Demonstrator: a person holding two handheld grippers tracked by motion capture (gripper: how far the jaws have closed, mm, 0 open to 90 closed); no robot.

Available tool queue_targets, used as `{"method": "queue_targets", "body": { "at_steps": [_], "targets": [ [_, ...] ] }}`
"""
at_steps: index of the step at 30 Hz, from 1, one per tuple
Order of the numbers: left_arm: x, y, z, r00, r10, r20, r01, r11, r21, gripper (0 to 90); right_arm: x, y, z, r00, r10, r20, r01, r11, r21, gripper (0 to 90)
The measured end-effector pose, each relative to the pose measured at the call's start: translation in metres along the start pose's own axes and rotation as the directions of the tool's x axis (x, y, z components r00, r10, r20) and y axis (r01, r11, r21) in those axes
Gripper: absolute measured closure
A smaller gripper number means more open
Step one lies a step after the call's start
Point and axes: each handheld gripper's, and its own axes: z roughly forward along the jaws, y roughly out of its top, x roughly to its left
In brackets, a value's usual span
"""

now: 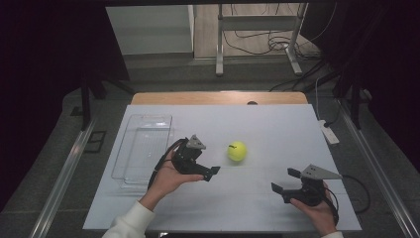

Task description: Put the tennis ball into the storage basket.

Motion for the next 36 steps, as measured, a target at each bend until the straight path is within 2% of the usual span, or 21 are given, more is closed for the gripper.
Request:
{"method": "queue_targets", "body": {
  "at_steps": [19, 36],
  "targets": [
    [0.001, 0.018, 0.011, 0.9997, 0.025, 0.007, -0.025, 0.9994, 0.025, 6.6, -0.002, -0.001, -0.001, 1.0, 0.009, 0.003, -0.009, 1.0, -0.002, 11.0],
    [0.005, 0.03, 0.02, 0.9996, 0.015, 0.022, -0.016, 0.9992, 0.037, 6.6, -0.002, -0.001, 0.0, 1.0, 0.004, -0.003, -0.004, 1.0, 0.0, 11.0]
  ]
}}
